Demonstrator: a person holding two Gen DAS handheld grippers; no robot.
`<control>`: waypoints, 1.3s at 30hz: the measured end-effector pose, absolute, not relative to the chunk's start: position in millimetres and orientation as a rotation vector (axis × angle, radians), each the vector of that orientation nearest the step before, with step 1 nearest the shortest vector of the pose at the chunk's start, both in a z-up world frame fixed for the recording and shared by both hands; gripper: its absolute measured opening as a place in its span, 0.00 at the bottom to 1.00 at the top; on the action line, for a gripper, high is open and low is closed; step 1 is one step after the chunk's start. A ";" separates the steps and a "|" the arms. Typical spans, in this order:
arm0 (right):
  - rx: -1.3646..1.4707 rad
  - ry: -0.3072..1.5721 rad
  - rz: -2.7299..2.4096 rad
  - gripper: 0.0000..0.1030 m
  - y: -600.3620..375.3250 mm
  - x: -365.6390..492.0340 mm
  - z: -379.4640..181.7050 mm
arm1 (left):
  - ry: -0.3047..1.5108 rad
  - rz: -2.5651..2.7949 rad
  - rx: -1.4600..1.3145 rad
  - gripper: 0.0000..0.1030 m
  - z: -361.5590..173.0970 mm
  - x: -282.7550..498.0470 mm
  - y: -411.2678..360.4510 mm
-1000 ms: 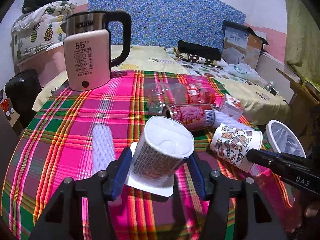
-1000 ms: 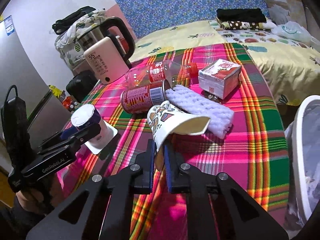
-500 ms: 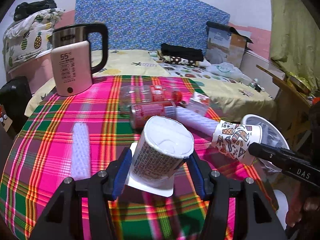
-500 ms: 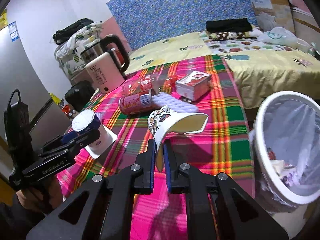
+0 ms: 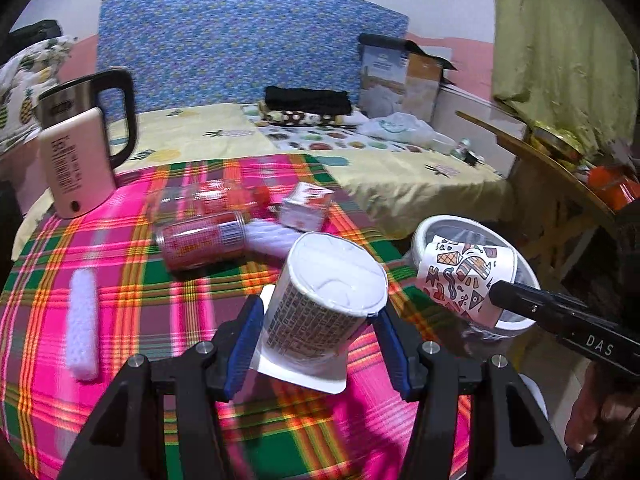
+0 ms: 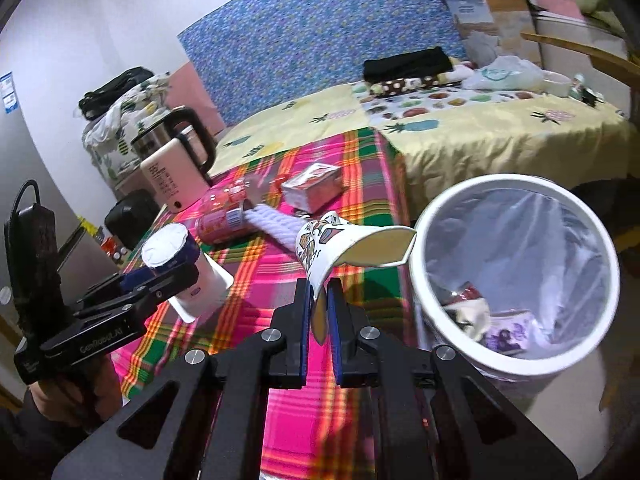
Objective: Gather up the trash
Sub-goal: 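Carry the paper cup and yogurt cup over the trash bin with both tools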
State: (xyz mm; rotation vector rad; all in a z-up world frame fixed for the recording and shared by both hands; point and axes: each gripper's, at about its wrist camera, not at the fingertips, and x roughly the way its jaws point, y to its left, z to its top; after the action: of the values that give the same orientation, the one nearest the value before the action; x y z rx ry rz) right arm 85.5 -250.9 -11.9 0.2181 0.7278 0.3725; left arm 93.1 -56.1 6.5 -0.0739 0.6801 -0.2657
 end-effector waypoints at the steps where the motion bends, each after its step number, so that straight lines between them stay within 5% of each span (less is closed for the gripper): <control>1: 0.221 0.727 0.364 0.08 -254.1 84.4 -12.0 | 0.680 -0.278 -0.069 0.56 7.0 94.2 -61.7; 39: 0.275 0.785 0.094 0.08 -355.2 75.6 -32.8 | 0.701 -0.595 0.020 0.57 1.6 140.6 -208.9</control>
State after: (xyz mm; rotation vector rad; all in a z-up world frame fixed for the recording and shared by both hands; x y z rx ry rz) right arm 75.6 -355.2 -32.8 0.2748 0.7853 0.0938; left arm 140.6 -208.9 1.6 0.0200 0.7010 -0.5947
